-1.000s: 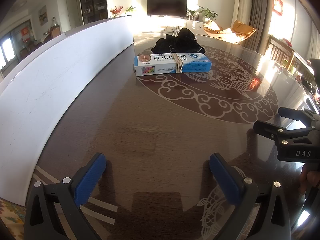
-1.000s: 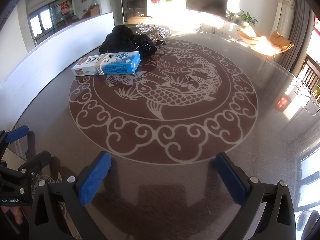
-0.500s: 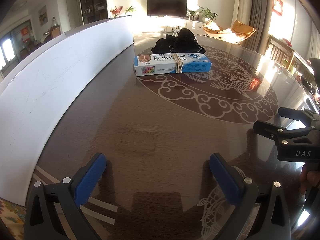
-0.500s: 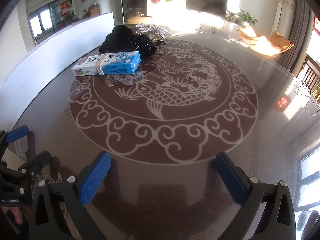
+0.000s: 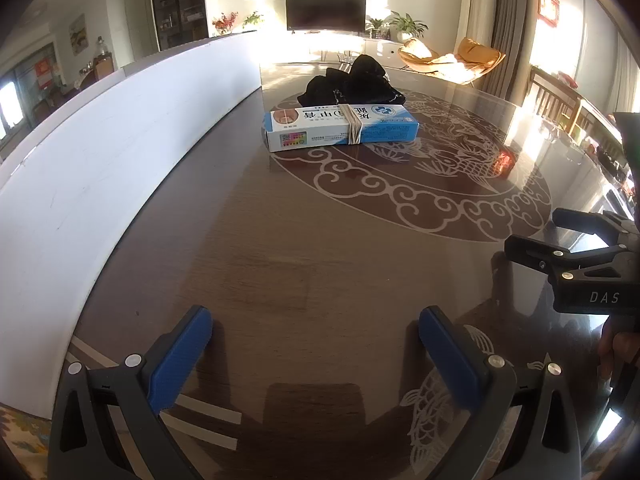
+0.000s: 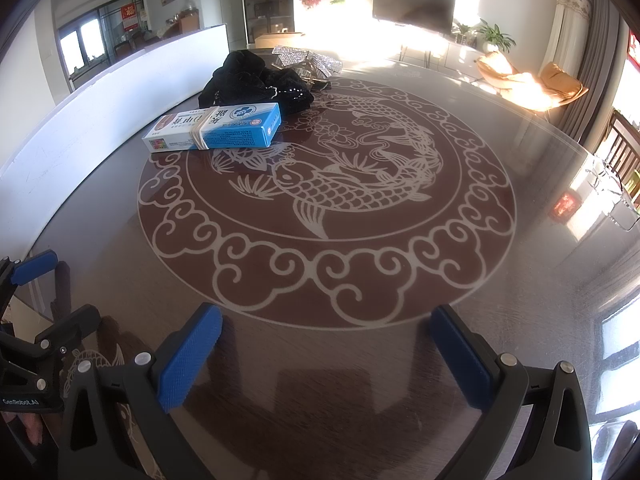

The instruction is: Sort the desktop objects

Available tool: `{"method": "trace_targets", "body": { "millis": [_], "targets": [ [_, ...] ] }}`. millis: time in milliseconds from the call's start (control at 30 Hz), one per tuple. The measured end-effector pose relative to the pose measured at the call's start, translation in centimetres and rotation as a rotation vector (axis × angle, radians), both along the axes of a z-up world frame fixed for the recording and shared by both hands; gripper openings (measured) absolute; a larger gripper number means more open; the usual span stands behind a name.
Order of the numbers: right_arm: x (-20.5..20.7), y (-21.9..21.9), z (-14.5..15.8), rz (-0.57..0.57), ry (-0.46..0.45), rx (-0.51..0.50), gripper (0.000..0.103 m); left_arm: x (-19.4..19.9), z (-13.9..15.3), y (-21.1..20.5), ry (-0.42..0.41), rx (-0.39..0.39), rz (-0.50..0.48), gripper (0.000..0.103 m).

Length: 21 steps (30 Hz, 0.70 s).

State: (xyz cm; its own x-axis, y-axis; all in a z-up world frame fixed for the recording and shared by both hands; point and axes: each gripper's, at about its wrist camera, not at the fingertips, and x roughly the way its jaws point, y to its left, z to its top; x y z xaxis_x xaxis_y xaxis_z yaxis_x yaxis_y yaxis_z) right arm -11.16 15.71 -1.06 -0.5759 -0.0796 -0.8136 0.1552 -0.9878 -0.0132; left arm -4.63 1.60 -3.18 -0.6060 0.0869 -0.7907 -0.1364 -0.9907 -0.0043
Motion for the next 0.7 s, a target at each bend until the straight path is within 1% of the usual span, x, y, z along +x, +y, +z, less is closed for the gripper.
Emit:
{"method": "trace_targets", "body": {
  "millis": [700],
  "targets": [
    [0.01,0.01,0.00,0.000,0.000,0.000,0.103,-0.09,-0.11,0.01,0.002,-0.001,-0.001,0.103]
  ]
}}
